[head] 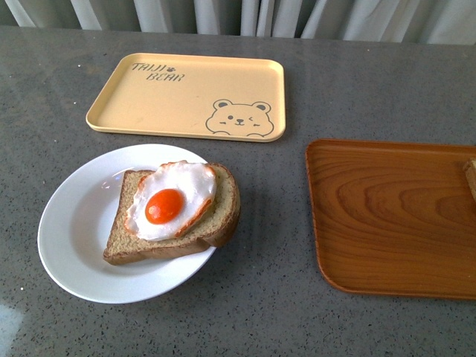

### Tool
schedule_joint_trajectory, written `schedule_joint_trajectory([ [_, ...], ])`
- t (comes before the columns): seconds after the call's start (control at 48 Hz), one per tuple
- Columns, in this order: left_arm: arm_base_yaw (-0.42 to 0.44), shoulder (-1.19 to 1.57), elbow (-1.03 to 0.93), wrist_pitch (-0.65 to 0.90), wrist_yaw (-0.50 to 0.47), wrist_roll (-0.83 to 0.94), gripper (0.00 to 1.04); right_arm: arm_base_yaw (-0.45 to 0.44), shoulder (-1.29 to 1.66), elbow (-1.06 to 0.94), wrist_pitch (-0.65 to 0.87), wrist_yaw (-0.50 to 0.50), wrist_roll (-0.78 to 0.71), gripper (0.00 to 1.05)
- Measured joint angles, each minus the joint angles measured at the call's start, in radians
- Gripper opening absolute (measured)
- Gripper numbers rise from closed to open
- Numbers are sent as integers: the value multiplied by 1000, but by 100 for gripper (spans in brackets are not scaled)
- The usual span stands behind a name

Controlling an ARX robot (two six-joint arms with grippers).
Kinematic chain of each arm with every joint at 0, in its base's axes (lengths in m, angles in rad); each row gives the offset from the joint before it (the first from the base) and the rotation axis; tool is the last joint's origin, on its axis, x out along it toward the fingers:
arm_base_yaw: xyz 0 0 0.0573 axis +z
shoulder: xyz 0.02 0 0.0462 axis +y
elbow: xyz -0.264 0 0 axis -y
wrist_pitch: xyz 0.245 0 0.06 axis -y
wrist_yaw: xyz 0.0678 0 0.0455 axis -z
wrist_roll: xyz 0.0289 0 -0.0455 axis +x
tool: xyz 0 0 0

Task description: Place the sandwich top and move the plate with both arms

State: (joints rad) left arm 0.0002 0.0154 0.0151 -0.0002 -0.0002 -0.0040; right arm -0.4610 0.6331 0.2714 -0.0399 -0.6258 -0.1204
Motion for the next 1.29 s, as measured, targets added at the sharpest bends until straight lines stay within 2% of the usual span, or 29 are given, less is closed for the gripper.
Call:
schedule_joint_trajectory([
  [0.146,0,0,0,0,0,0,96,-152,327,115,181,-58,-37,96],
  [0.25,0,0,0,0,0,0,96,-237,588,215,229,-60,-61,96],
  [0.354,0,0,0,0,0,0,96,-334,882,348,174,-87,-89,96],
  [0.458,0,0,0,0,0,0,96,-386,1047,425,142,-92,-107,96],
  [0.562,0,0,0,0,0,0,96,-386,1146,468,125,-97,-110,96],
  [0.791,0,0,0,0,0,0,96,-313,1299,521,135,-92,-83,96],
  [1.228,0,0,0,0,0,0,96,-234,1364,547,183,-93,-7,96],
  [1.29,0,0,0,0,0,0,96,-229,1365,547,184,-87,-2,87],
])
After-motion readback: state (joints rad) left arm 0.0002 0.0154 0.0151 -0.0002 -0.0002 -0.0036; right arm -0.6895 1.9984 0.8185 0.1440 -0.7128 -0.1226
